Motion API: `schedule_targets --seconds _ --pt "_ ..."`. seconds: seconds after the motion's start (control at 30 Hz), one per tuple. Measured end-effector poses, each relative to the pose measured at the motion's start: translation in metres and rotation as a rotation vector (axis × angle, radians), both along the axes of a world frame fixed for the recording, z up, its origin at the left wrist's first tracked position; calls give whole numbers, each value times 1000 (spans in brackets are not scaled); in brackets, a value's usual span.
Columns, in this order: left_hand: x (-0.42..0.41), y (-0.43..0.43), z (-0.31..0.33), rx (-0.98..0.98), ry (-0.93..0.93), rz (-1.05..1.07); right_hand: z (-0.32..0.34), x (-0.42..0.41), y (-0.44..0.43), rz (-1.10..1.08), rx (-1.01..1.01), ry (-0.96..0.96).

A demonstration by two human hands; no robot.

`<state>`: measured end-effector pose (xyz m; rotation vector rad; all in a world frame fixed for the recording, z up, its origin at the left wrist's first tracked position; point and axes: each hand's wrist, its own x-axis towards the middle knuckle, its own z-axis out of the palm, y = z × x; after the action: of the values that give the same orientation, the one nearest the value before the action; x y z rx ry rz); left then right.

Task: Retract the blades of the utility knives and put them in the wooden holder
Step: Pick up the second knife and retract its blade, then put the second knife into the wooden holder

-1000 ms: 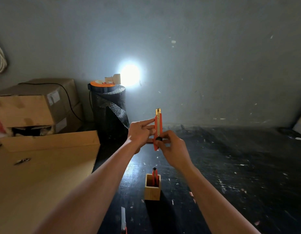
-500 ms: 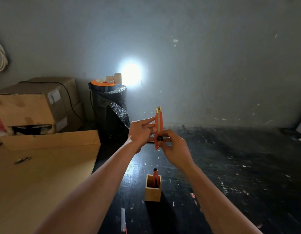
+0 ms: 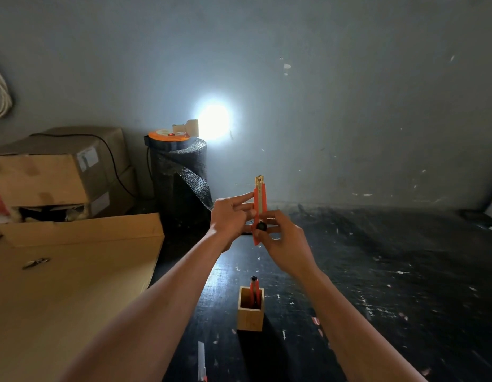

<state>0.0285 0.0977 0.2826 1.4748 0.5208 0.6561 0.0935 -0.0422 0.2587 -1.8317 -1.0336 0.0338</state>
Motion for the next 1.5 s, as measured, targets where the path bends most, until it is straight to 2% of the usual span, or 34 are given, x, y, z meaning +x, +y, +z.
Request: schedule_targets --seconds 0.6,0.7,0.8,0.93,1.03,1.13,1.2,1.37,1.5 --pt "-3 3 -4 -7 -22 -15 -12 10 9 17 -19 19" --pt "-7 0 -8 -22 -36 -37 -14 13 12 4 22 74" --pt "-10 -3 -21 -62 -55 -76 -10 19 17 -9 71 138" --pt "-8 -4 -51 -78 -46 -91 -19 28 25 -36 13 137" --pt "-1 4 -78 -18 42 -45 -34 30 26 -32 21 217" --pt "5 15 -114 110 219 48 -51 34 26 -56 -16 237" --pt "4 18 -137 184 336 33 -71 39 30 -66 -66 244" --pt "-1 13 -191 155 520 -59 -122 49 36 -61 -205 269" --pt "-4 11 -224 156 640 -54 -154 51 42 -76 -260 267"
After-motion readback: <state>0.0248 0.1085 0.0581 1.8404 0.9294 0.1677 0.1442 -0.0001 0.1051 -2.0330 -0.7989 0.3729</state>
